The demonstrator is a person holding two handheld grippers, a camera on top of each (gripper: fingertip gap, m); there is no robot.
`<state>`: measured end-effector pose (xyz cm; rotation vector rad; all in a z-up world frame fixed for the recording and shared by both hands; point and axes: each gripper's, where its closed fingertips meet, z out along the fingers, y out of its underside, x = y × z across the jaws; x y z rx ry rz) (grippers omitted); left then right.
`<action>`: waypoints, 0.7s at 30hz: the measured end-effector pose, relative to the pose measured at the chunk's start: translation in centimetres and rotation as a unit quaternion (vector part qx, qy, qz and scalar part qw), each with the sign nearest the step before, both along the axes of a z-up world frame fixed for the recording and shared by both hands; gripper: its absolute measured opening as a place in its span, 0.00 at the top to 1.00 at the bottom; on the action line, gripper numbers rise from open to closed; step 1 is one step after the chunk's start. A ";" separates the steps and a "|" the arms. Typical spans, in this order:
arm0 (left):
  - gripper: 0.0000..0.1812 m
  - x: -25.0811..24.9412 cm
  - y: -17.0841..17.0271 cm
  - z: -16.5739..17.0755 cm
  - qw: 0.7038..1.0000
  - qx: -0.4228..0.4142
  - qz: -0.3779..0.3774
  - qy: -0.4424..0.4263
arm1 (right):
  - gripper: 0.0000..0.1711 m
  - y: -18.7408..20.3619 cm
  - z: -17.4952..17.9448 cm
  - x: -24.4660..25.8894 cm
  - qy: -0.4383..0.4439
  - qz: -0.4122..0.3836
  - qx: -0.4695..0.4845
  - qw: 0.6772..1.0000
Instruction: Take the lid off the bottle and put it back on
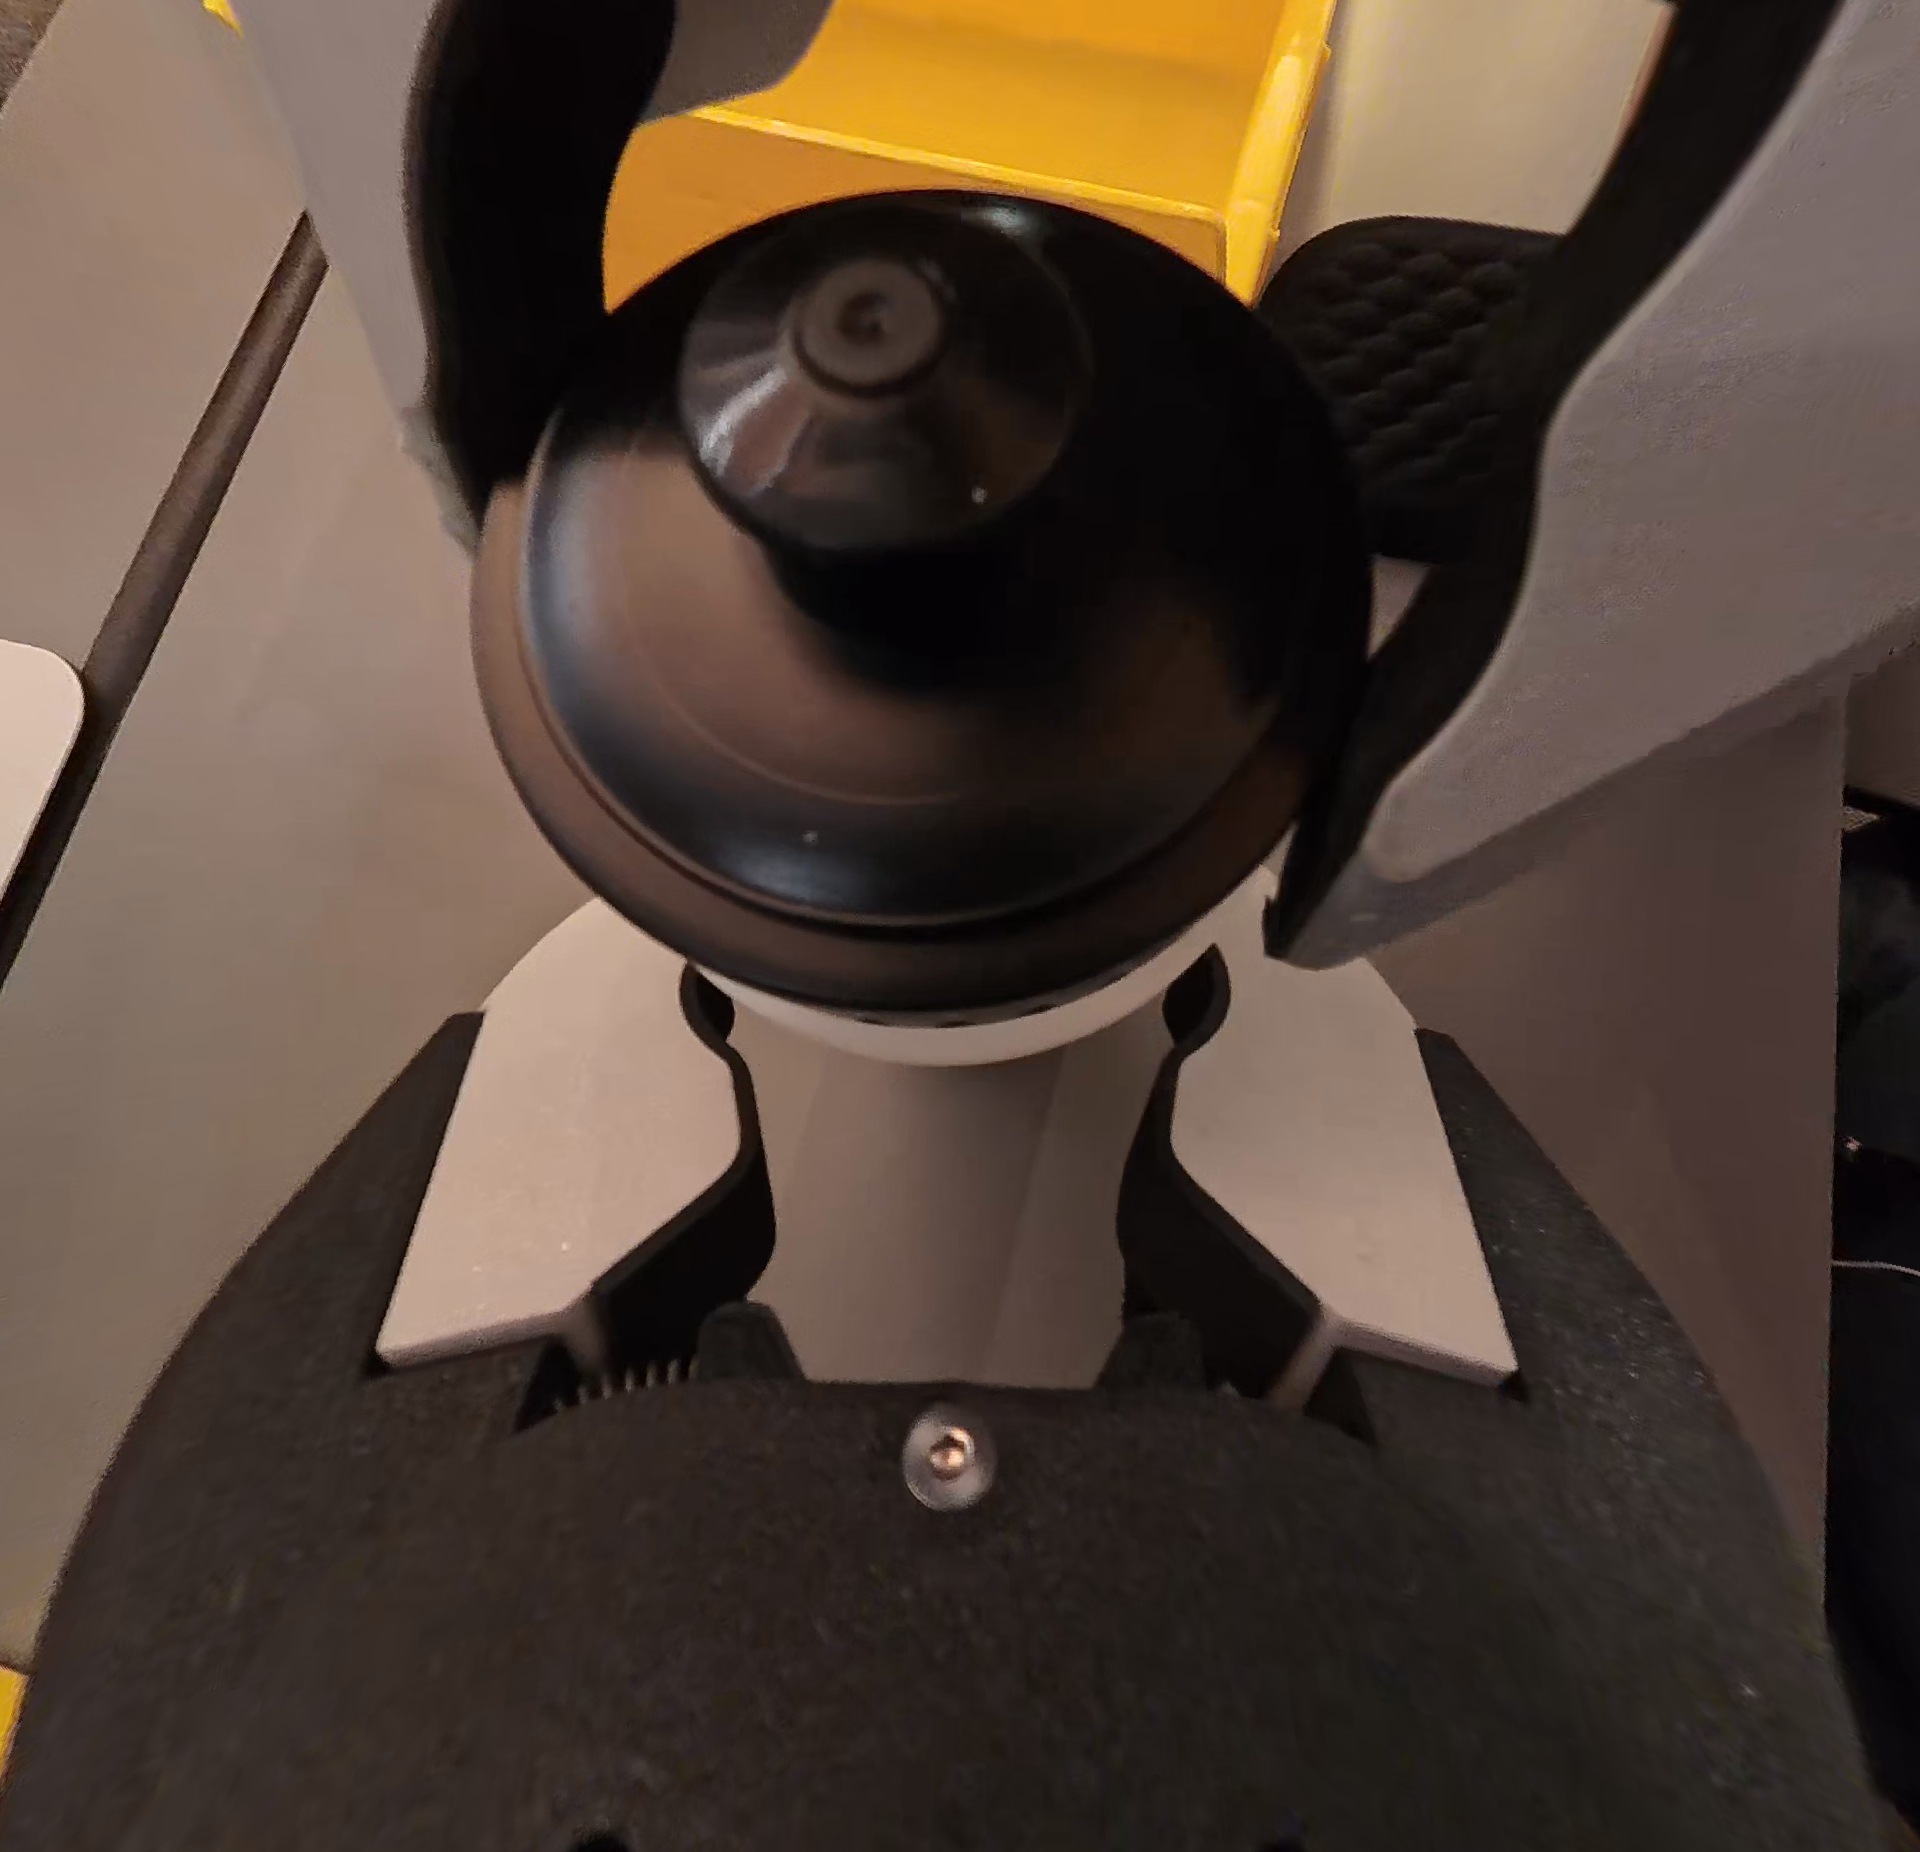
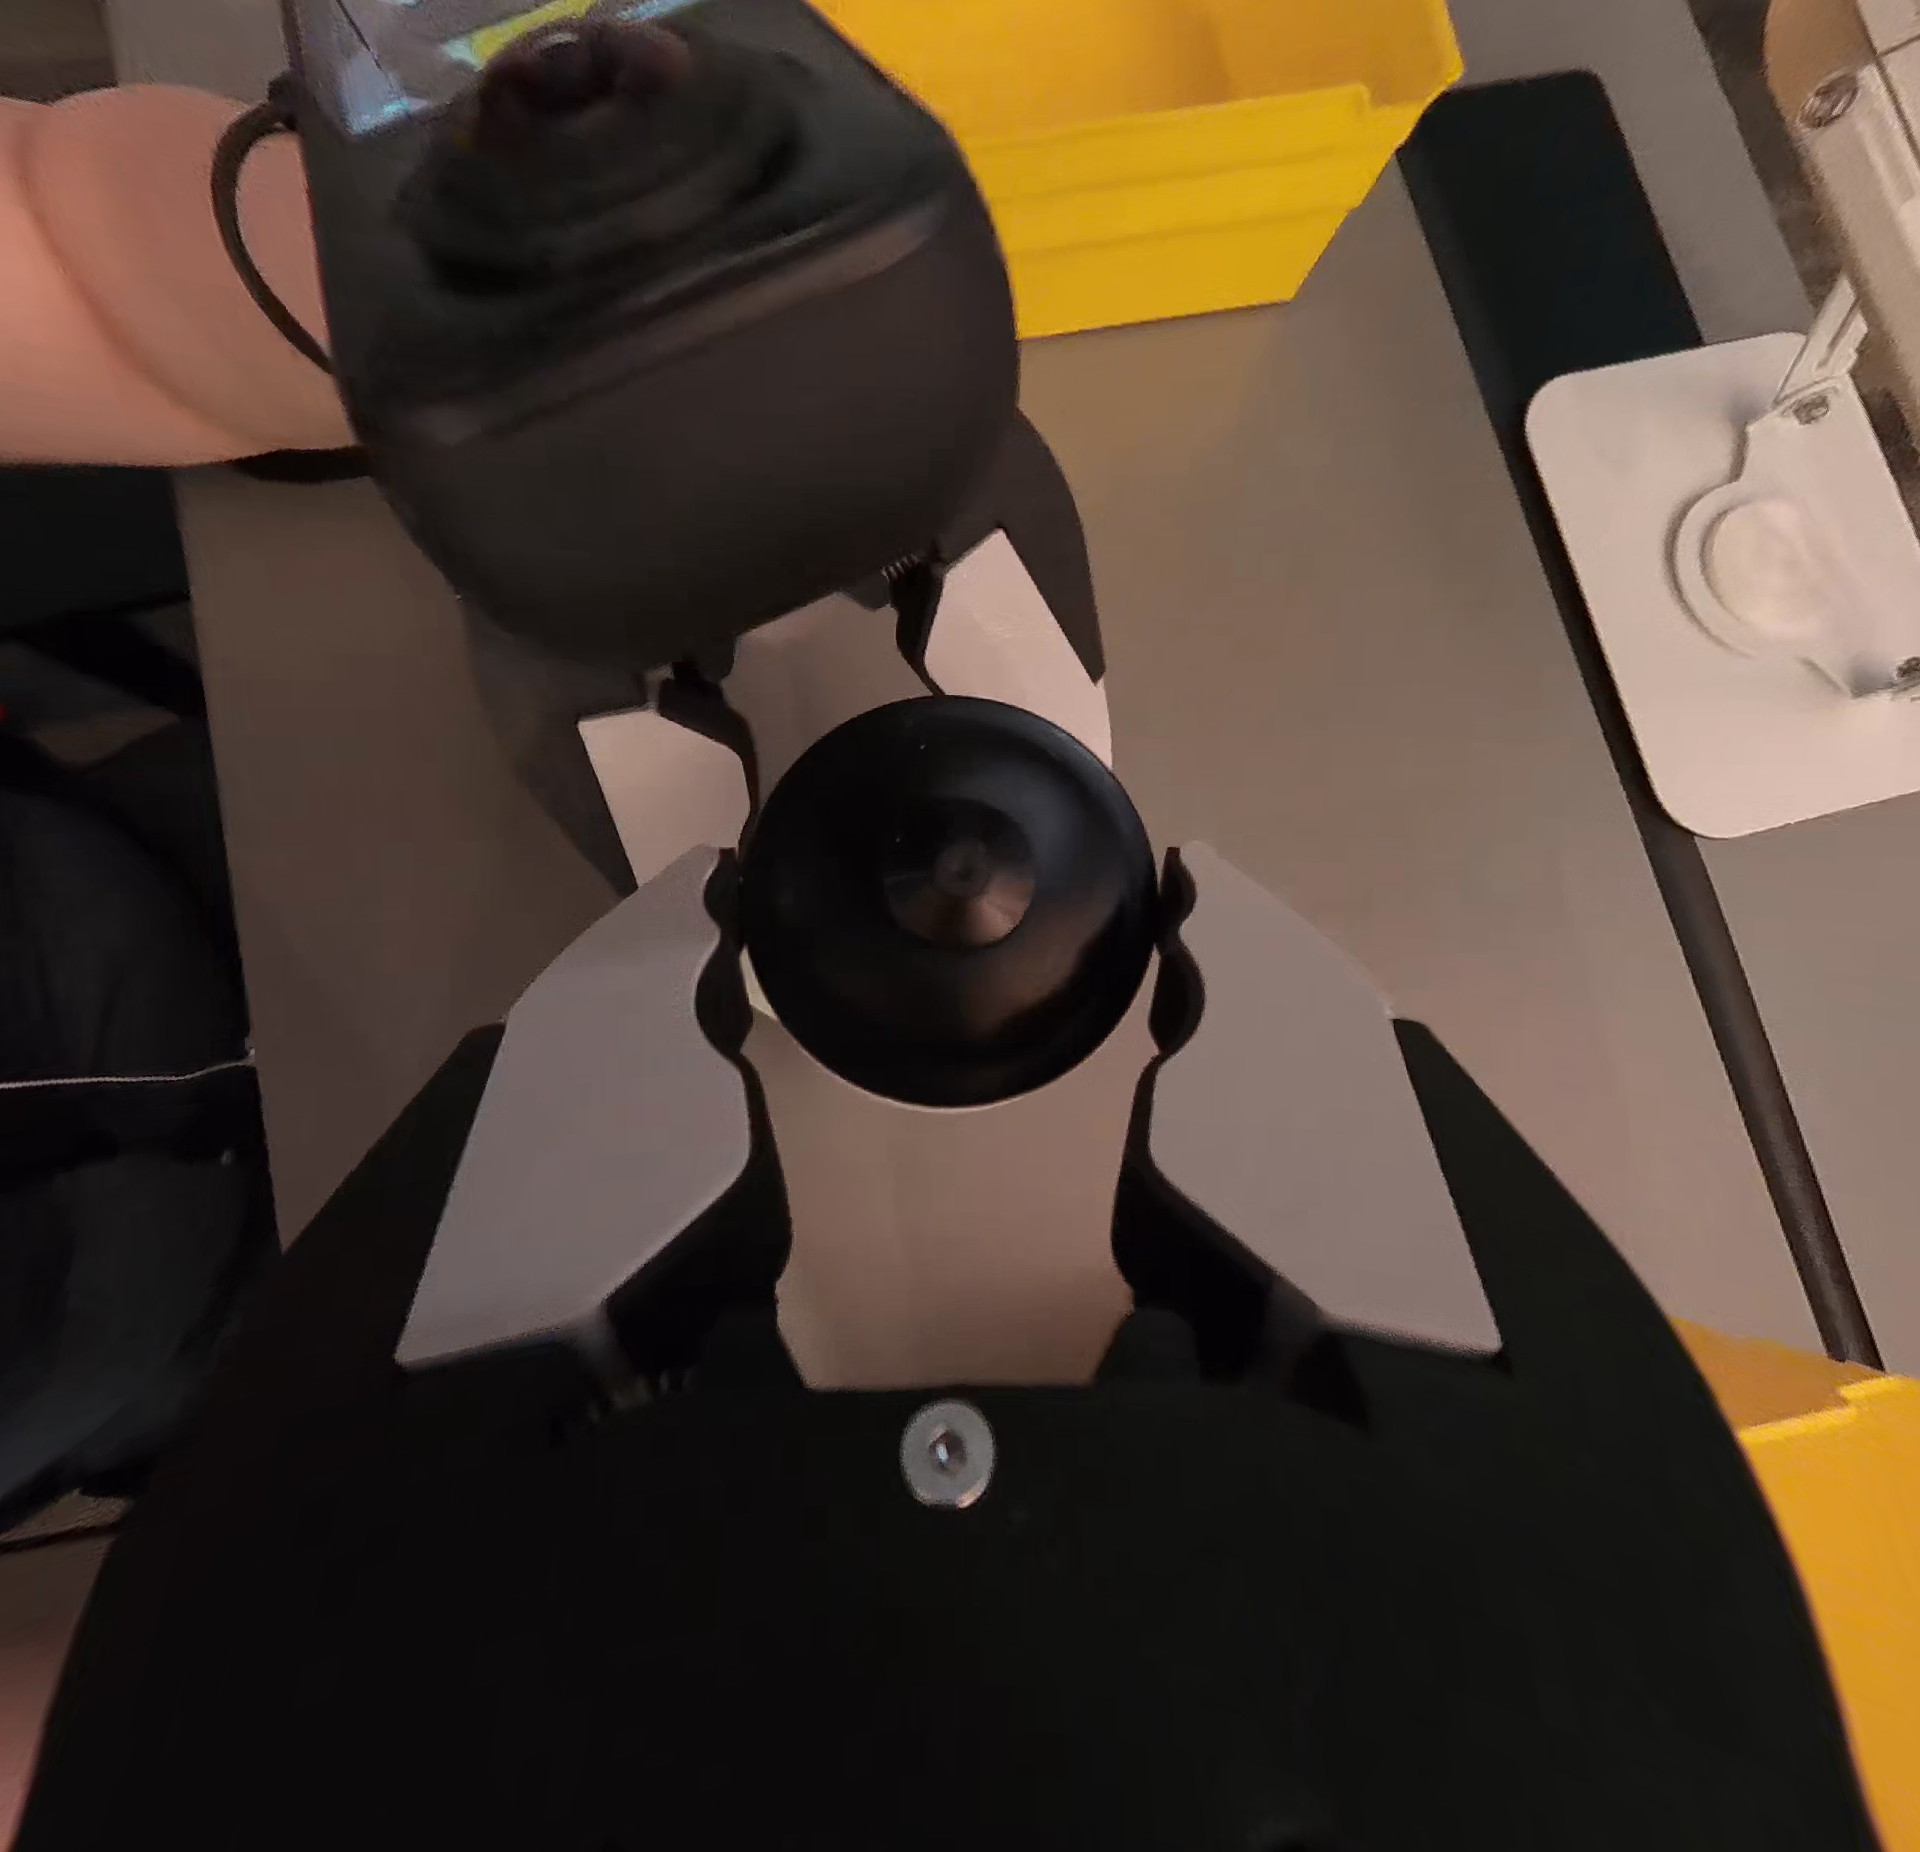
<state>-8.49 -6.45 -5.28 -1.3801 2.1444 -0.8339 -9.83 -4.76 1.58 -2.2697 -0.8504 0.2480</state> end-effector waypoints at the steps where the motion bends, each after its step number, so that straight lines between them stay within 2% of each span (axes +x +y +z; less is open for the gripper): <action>1: 0.54 -0.1 -0.1 0.0 1.000 0.000 -0.005 0.001 | 0.55 -0.1 0.0 -0.1 -0.003 0.005 0.000 1.000; 4: 0.54 -0.7 -1.6 0.0 0.998 -0.003 -0.058 0.003 | 0.55 -1.5 0.0 -0.8 -0.001 0.084 -0.001 0.997; 7: 0.54 -1.5 -3.7 0.0 0.992 -0.002 -0.126 -0.001 | 0.55 -3.9 0.2 -2.1 0.028 0.232 0.033 0.972; 9: 0.54 -1.4 -3.9 0.0 0.992 -0.009 -0.124 0.001 | 0.55 -4.3 0.3 -2.2 0.063 0.258 0.029 0.964; 12: 0.54 -0.9 -2.9 0.1 0.996 -0.024 -0.087 0.003 | 0.54 -2.9 0.4 -1.5 0.064 0.204 0.025 0.977; 14: 0.54 -0.4 -1.7 0.0 0.998 -0.014 -0.053 -0.001 | 0.48 -1.4 0.3 -0.6 0.030 0.139 0.034 0.989; 15: 0.54 -0.2 -1.1 0.0 0.999 -0.006 -0.037 -0.003 | 0.48 -1.1 0.2 -0.4 0.016 0.116 0.031 0.993; 18: 0.54 0.1 -0.4 0.0 1.000 -0.003 -0.008 -0.004 | 0.49 -0.3 0.3 -0.1 0.007 0.042 0.019 0.999; 19: 0.54 0.1 -0.4 0.0 1.000 -0.003 -0.009 -0.005 | 0.52 -0.1 0.4 0.0 0.006 0.023 0.015 1.000; 21: 0.54 -0.1 -0.6 0.0 1.000 -0.002 -0.018 -0.002 | 0.55 -0.4 0.4 -0.4 0.010 0.033 0.010 0.999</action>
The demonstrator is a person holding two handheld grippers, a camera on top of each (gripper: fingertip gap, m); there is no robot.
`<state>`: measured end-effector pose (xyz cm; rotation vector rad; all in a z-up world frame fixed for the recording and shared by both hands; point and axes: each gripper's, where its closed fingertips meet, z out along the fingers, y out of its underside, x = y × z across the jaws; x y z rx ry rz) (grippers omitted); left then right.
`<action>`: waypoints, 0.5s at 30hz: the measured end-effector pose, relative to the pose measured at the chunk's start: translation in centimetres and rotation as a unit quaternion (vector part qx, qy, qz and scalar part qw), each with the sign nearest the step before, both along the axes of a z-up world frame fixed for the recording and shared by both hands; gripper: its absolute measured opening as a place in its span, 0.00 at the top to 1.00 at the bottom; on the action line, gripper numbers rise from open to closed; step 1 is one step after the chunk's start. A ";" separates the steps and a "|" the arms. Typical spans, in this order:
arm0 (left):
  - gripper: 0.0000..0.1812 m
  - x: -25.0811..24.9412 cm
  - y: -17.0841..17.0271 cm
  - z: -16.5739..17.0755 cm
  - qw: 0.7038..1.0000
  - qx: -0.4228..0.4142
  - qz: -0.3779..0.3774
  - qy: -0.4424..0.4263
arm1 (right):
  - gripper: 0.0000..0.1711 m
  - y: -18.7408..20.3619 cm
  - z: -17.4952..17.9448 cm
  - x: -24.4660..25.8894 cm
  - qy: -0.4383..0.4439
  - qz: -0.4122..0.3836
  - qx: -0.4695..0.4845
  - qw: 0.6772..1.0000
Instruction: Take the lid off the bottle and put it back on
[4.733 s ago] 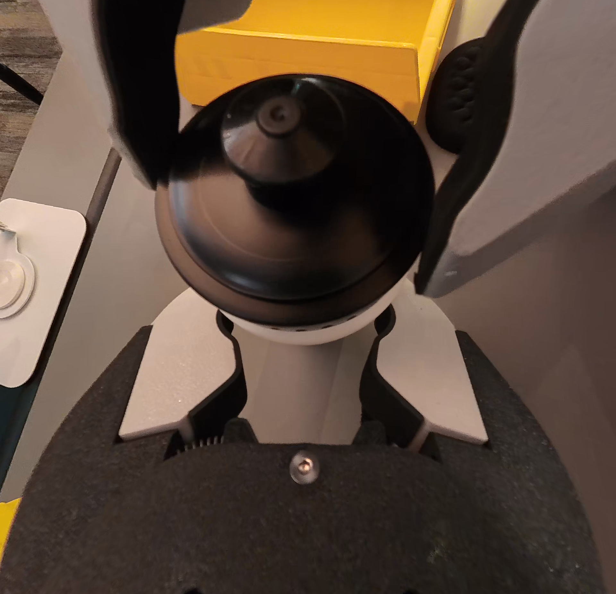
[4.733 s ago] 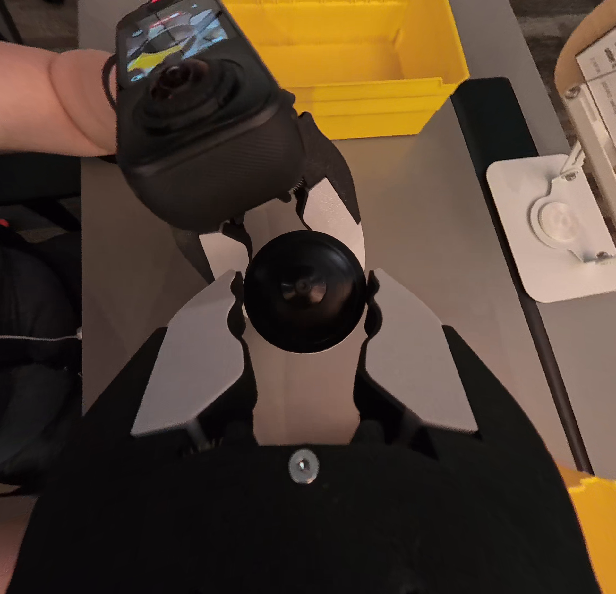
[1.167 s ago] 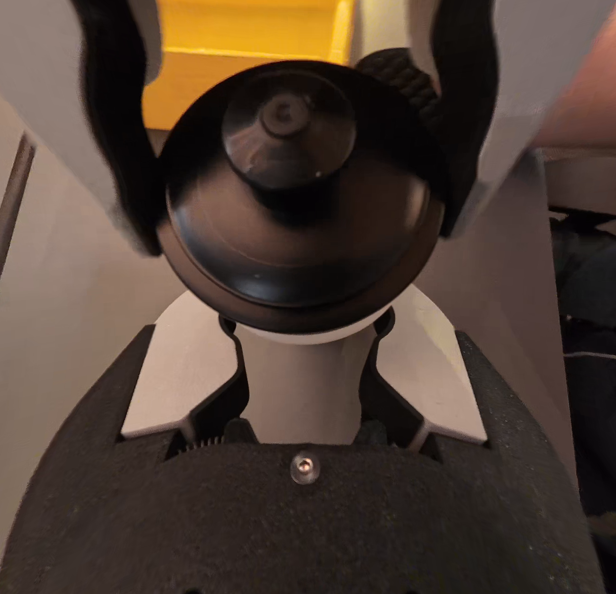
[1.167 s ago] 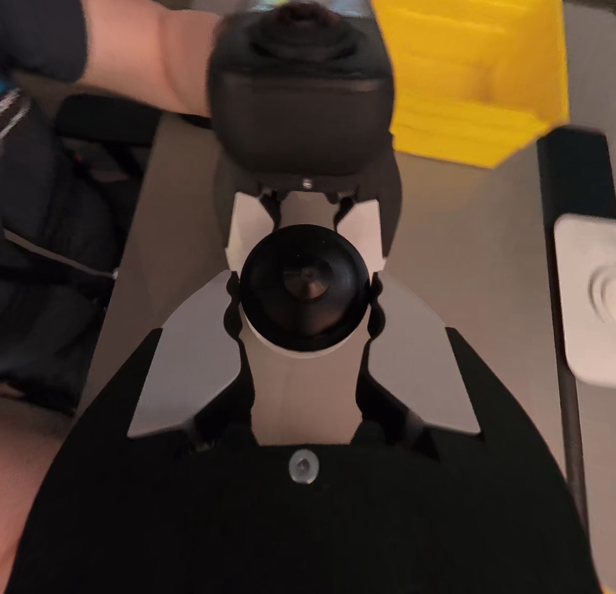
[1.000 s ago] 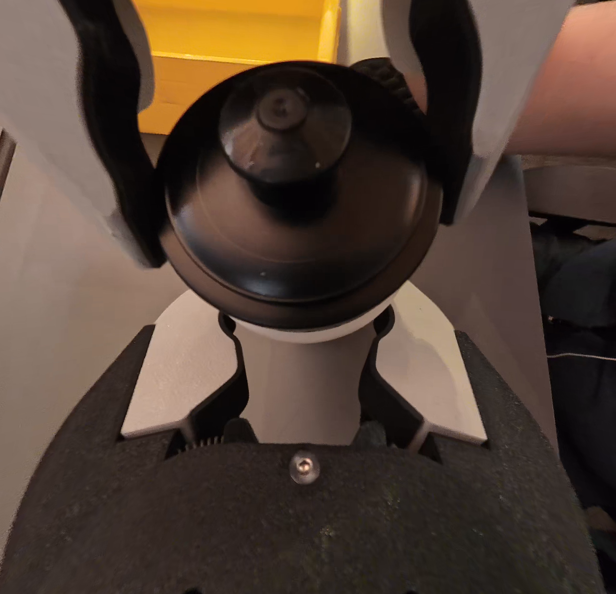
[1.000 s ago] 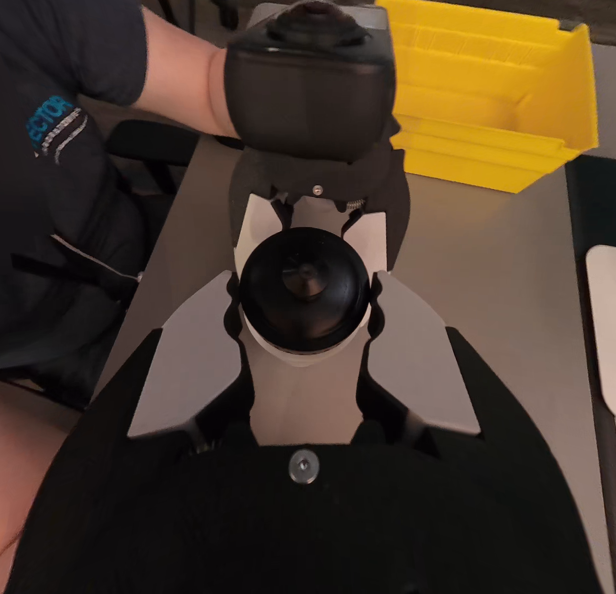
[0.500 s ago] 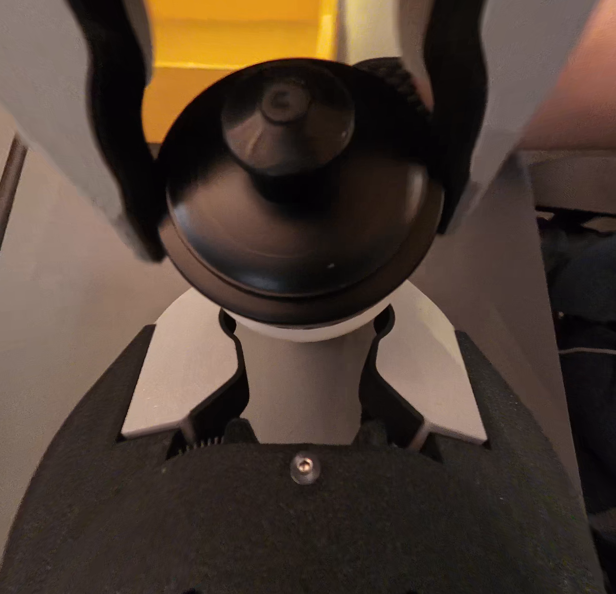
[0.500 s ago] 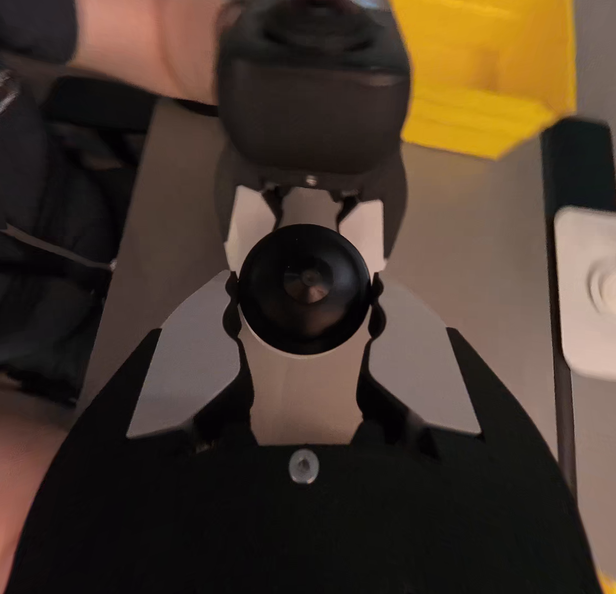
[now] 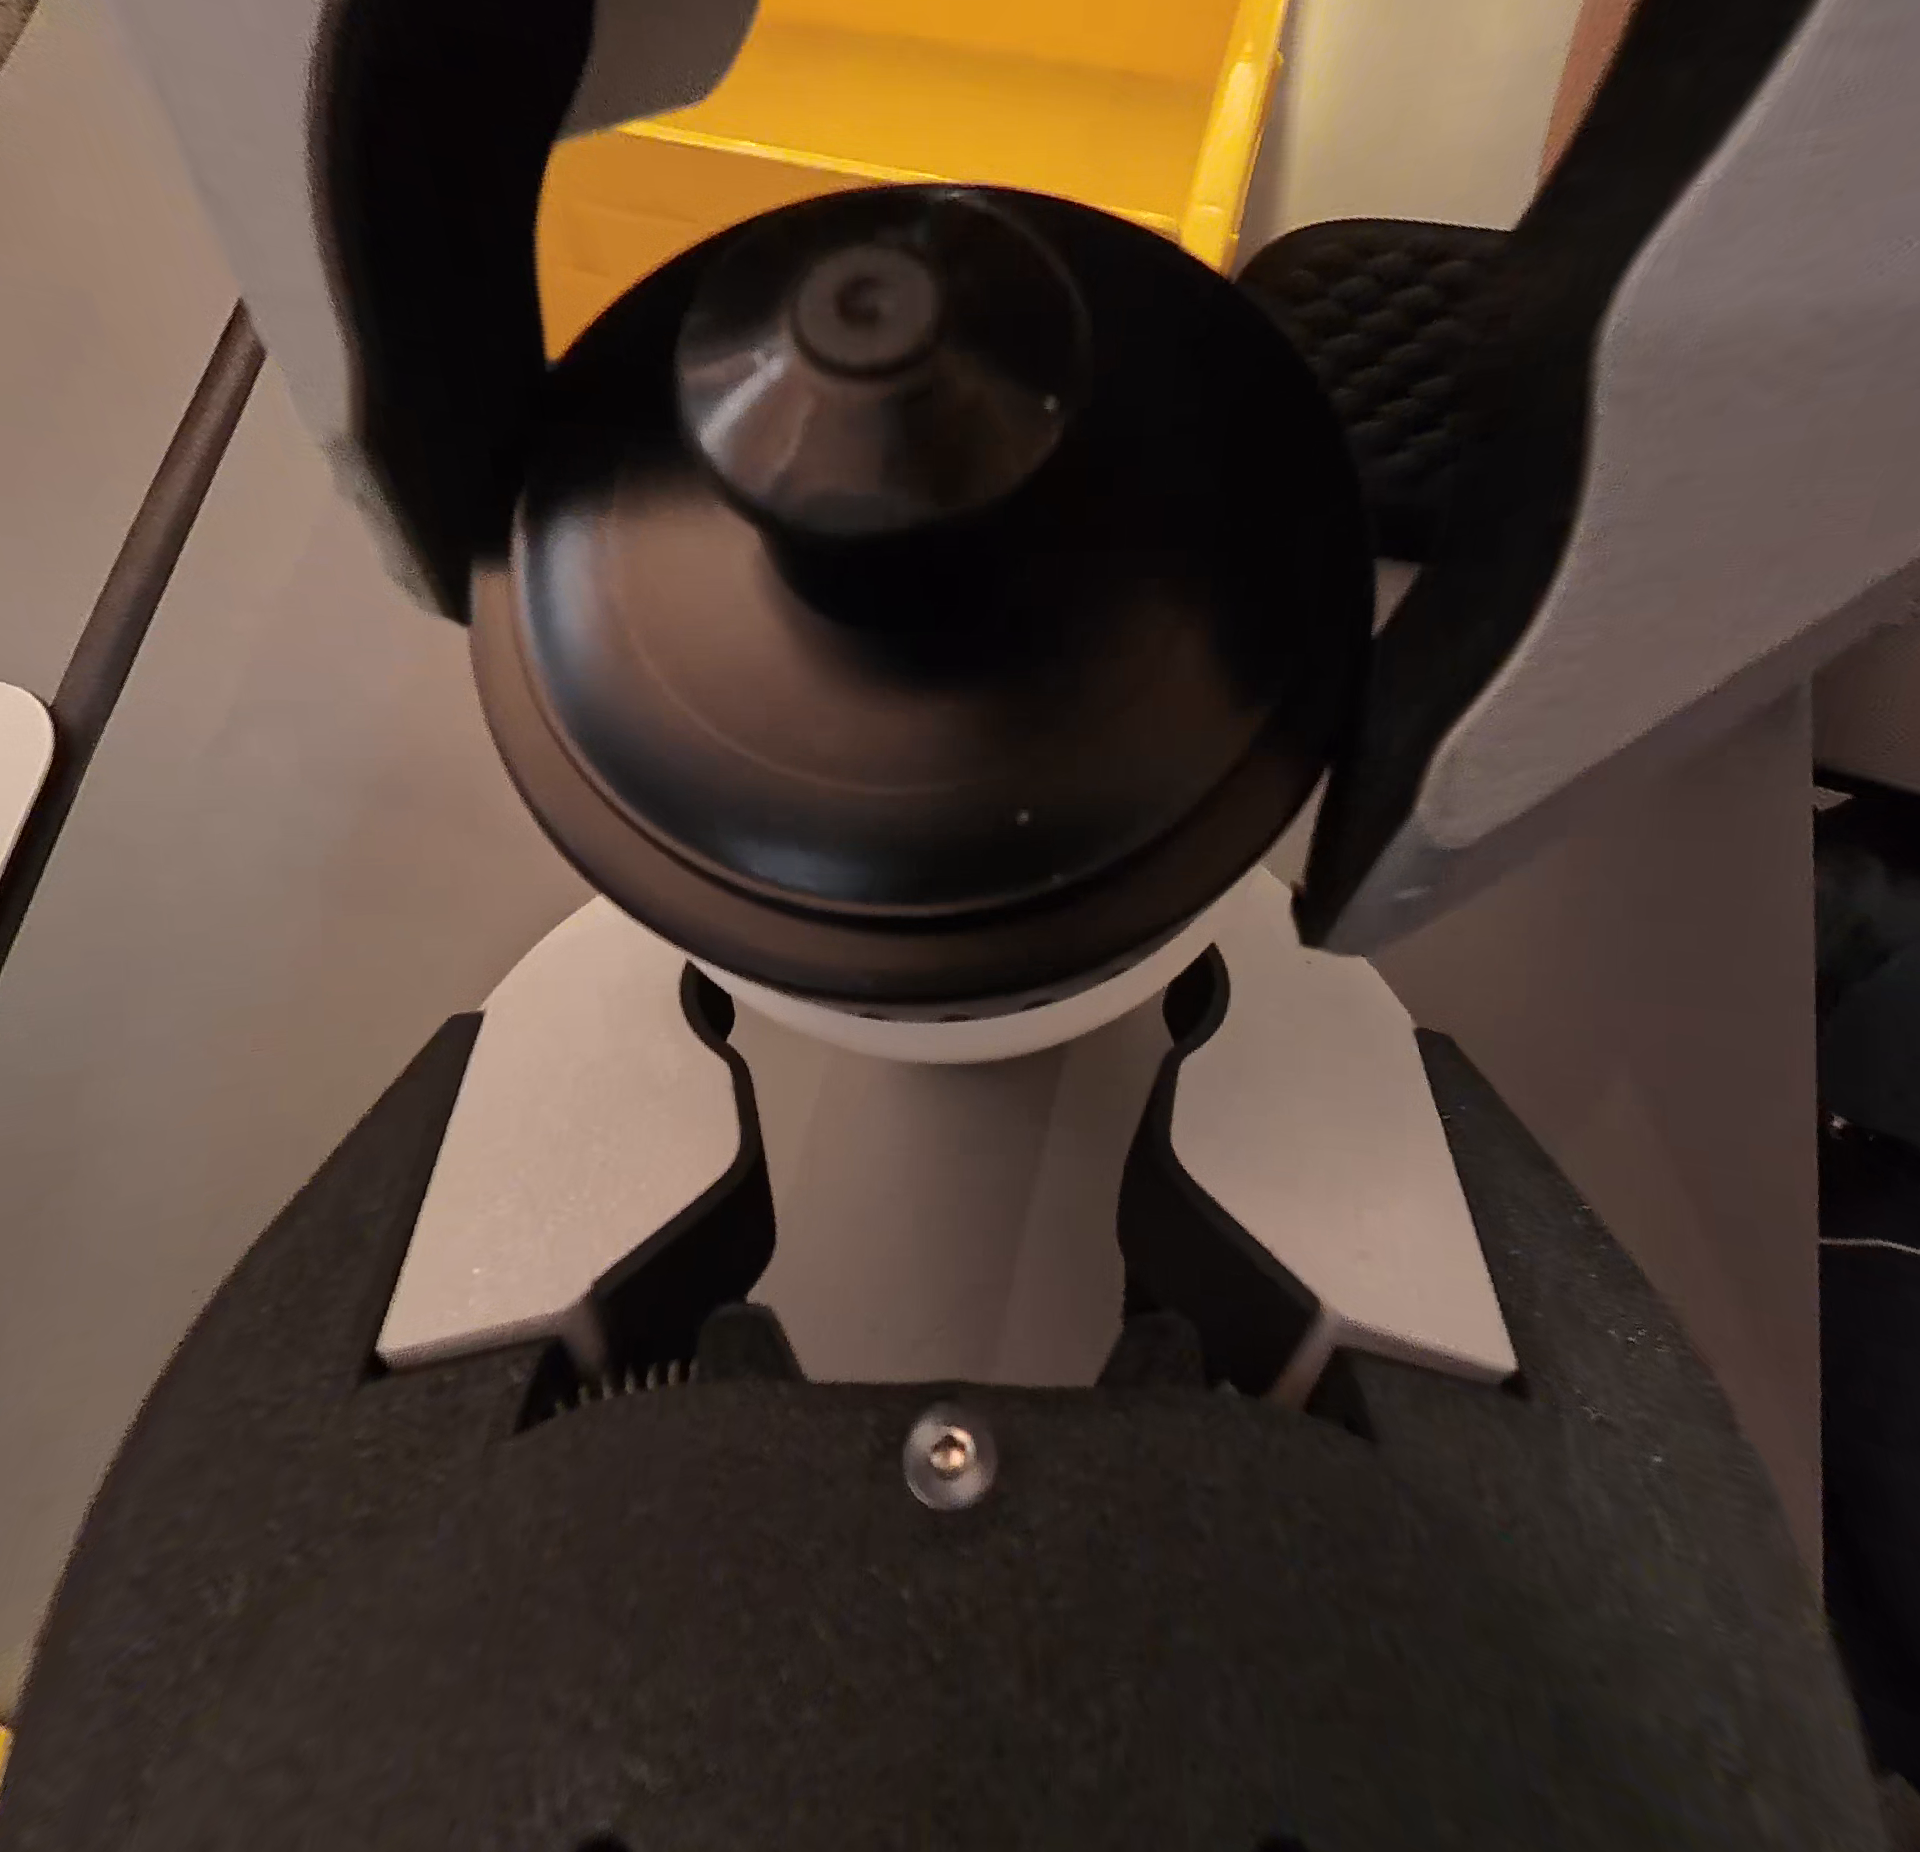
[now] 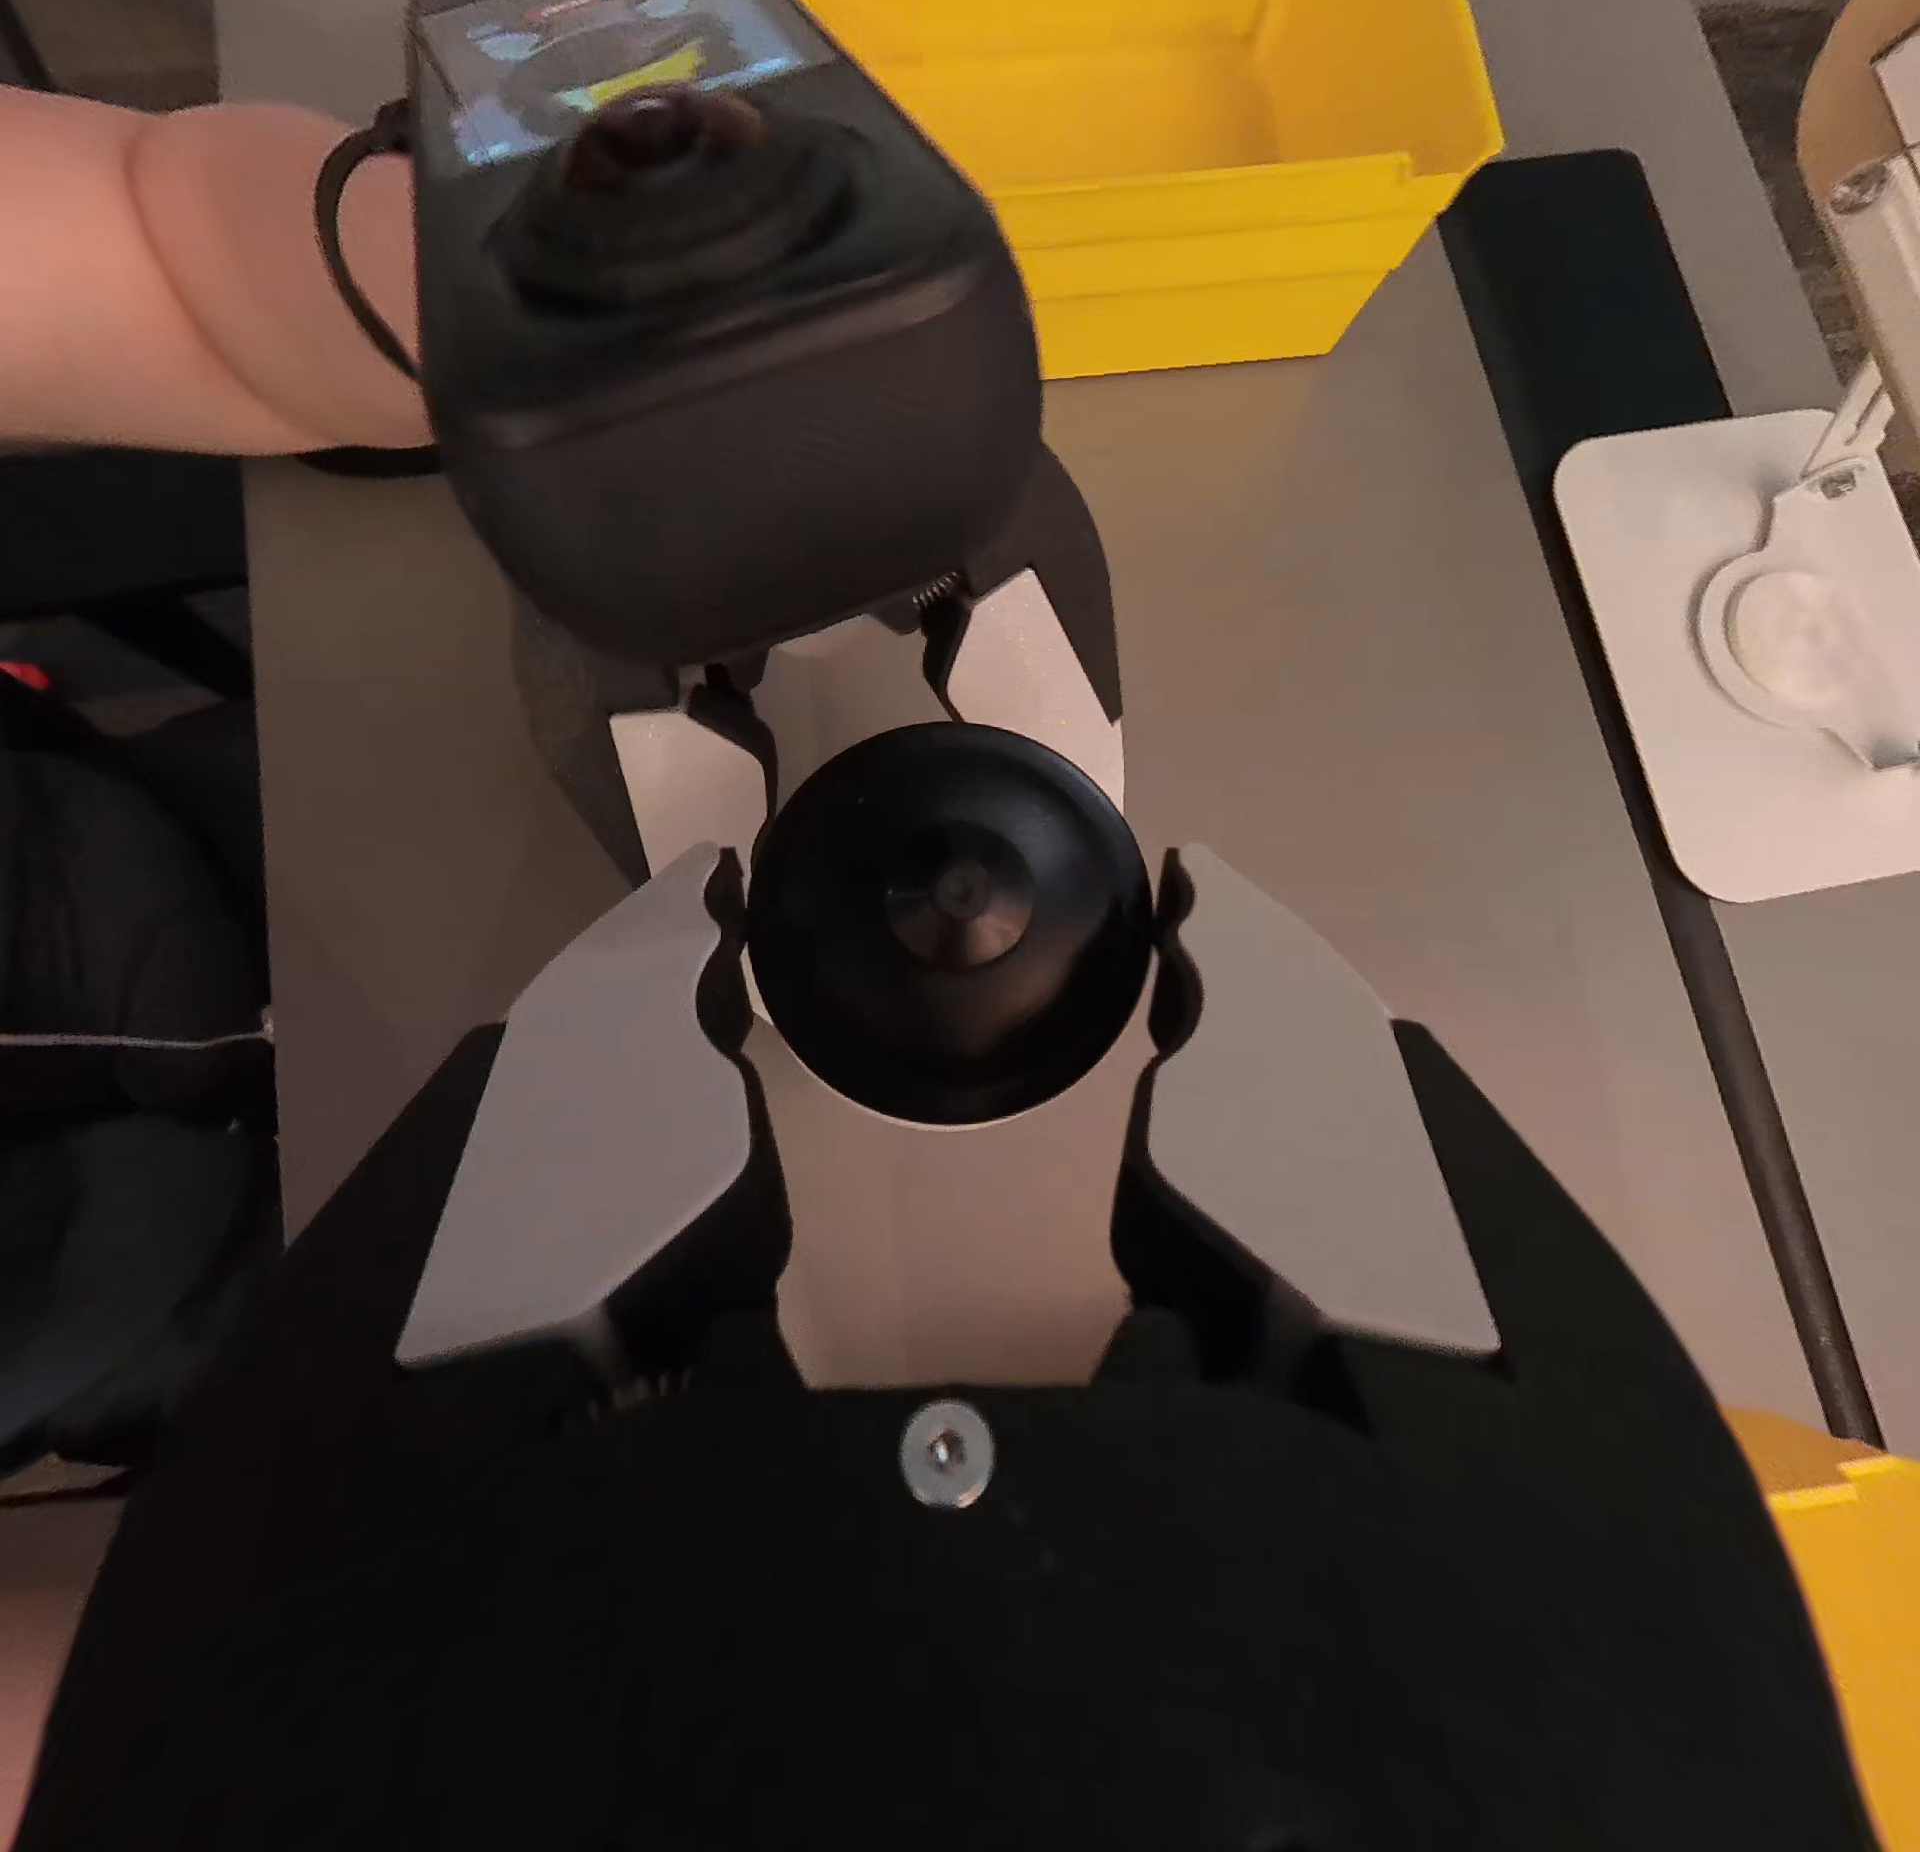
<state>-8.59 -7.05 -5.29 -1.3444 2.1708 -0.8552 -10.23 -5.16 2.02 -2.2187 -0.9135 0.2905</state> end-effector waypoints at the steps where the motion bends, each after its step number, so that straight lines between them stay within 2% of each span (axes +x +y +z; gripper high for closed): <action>1: 0.54 -0.1 -0.3 0.0 1.000 0.001 -0.010 0.001 | 0.55 -0.3 0.0 -0.2 -0.002 0.019 0.002 1.000; 5: 0.54 -1.1 -2.3 0.0 0.997 0.002 -0.079 0.003 | 0.55 -2.7 0.2 -1.5 0.016 0.169 0.030 0.985; 7: 0.54 -1.1 -2.6 0.0 0.997 0.002 -0.080 0.005 | 0.55 -3.2 0.3 -1.7 0.039 0.208 0.042 0.976; 10: 0.54 -0.7 -1.6 0.0 0.999 -0.008 -0.053 0.007 | 0.55 -2.2 0.4 -1.1 0.056 0.178 0.034 0.982; 12: 0.54 -0.3 -0.1 0.0 1.000 0.003 -0.012 0.003 | 0.51 -0.7 0.4 -0.1 0.045 0.110 0.034 0.992; 15: 0.54 0.2 1.4 0.0 0.999 -0.001 0.032 0.001 | 0.51 0.5 0.7 0.8 0.041 0.029 0.024 0.998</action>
